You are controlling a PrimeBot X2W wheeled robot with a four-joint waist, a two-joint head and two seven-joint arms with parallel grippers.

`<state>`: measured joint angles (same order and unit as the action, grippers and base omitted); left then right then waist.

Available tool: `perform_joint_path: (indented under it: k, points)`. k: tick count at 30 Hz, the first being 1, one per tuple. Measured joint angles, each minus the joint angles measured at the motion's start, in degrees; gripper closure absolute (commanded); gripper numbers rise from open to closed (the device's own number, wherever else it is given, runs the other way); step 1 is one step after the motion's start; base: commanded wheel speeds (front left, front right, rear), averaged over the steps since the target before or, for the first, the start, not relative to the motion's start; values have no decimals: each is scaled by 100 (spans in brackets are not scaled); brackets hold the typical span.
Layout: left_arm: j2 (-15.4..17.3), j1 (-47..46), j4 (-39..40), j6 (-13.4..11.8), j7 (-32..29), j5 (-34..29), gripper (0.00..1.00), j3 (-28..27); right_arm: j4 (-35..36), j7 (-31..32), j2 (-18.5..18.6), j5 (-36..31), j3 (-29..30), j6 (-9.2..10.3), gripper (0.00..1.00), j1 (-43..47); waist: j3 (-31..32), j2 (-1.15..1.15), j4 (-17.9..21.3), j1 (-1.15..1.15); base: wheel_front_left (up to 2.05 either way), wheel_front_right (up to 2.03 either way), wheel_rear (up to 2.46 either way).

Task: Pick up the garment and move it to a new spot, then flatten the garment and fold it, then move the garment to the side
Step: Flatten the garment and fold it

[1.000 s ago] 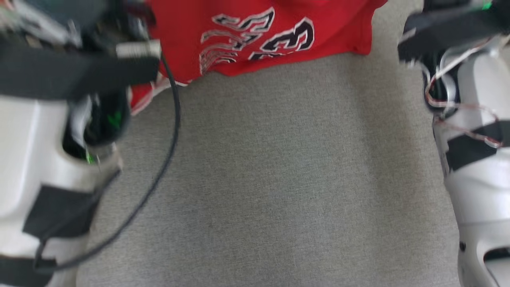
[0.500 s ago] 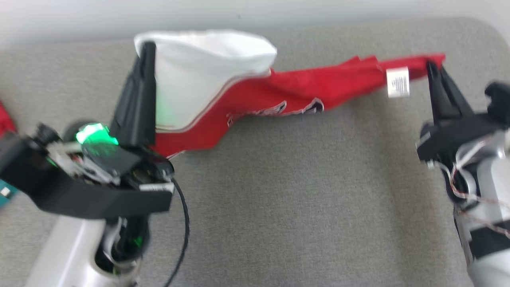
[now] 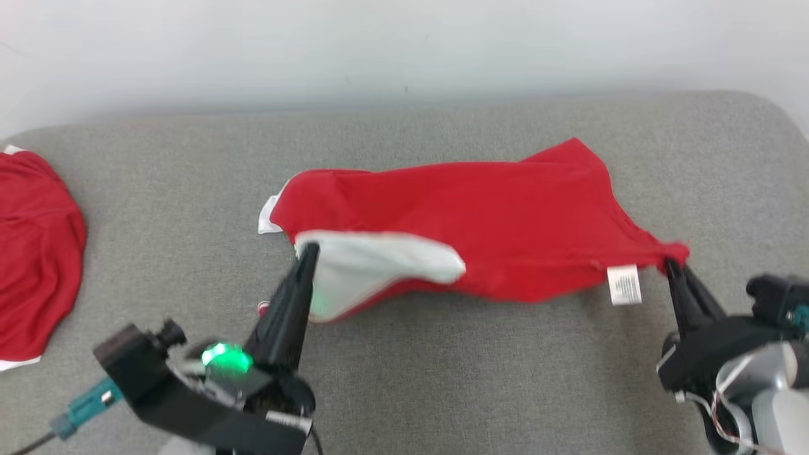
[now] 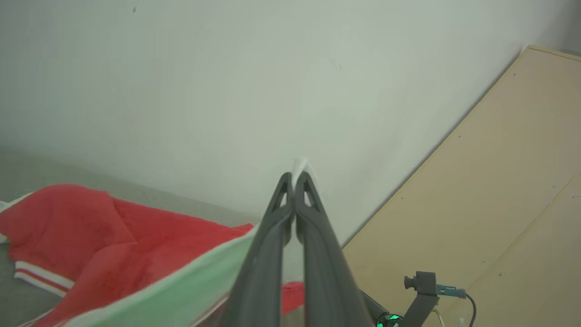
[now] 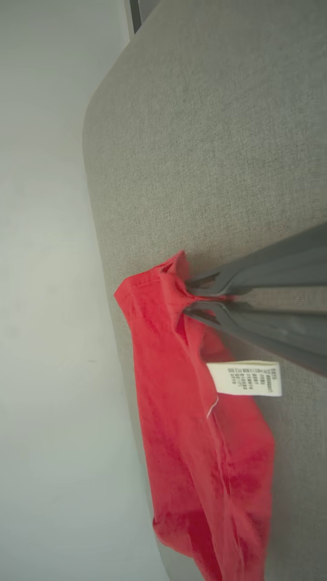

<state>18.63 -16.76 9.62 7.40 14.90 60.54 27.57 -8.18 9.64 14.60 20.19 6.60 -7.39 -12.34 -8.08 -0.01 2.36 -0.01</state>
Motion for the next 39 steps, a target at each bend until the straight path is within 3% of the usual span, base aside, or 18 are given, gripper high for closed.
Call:
perform_joint_path:
  k: [11,17,33,39]
  points:
    - [848,1182,657,0,-535,1801,100,407,435,821,-280,-4,308,-1,100,1032,270,0,-73,0,0,0,0]
    - [1302,1896,802,0,-902,2439,100,639,700,1569,-575,-226,980,-1,100,1653,383,0,-160,1,0,0,0]
    - [2076,2670,981,-1,-1879,3468,100,970,922,2624,-1049,-339,1702,-1,100,2348,370,1,-152,1,0,0,0]
    - [2115,2665,1071,-7,-1534,3346,100,664,1023,2436,-1077,-241,1680,-1,100,2379,361,1,-96,1,0,0,0]
